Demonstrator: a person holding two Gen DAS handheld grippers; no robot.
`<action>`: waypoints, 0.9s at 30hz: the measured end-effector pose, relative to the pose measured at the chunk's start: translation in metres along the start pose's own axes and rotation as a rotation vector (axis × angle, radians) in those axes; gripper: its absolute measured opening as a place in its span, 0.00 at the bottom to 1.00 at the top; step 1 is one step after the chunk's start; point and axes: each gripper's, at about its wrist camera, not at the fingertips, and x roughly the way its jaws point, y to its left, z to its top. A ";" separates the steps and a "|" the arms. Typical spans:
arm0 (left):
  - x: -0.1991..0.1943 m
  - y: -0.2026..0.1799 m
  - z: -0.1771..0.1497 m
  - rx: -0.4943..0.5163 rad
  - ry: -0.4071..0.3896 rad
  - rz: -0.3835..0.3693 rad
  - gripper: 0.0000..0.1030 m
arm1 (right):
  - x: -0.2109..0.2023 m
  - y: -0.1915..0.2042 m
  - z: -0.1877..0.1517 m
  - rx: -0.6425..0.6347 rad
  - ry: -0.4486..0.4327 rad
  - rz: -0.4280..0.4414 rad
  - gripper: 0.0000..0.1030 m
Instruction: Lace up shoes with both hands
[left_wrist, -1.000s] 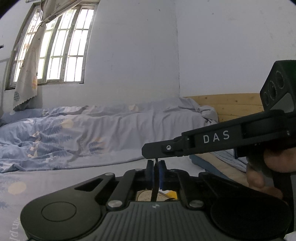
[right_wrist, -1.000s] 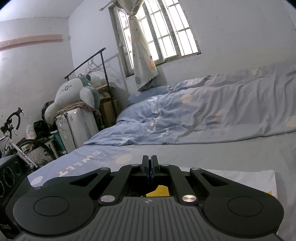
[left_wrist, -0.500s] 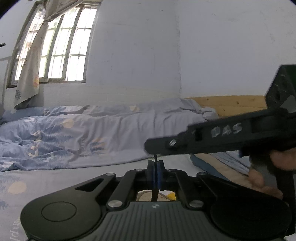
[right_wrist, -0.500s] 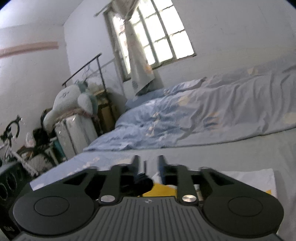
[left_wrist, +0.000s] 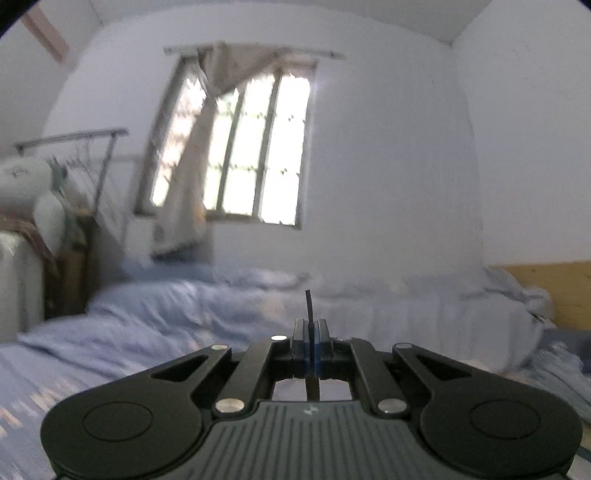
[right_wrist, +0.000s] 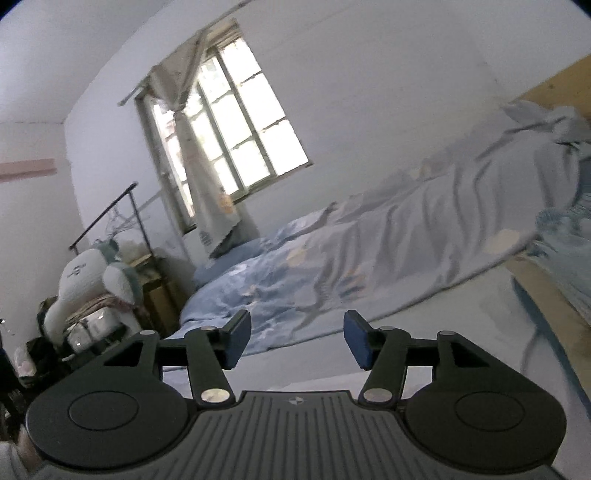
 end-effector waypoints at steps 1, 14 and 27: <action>-0.001 0.001 0.004 0.009 -0.009 -0.001 0.00 | -0.004 -0.003 -0.002 0.007 0.004 -0.011 0.58; 0.005 -0.118 -0.026 0.455 0.287 -0.523 0.00 | -0.027 -0.049 0.002 0.136 -0.021 -0.136 0.67; 0.007 -0.178 -0.080 0.741 0.620 -0.673 0.00 | -0.022 -0.080 0.007 0.242 -0.010 -0.130 0.67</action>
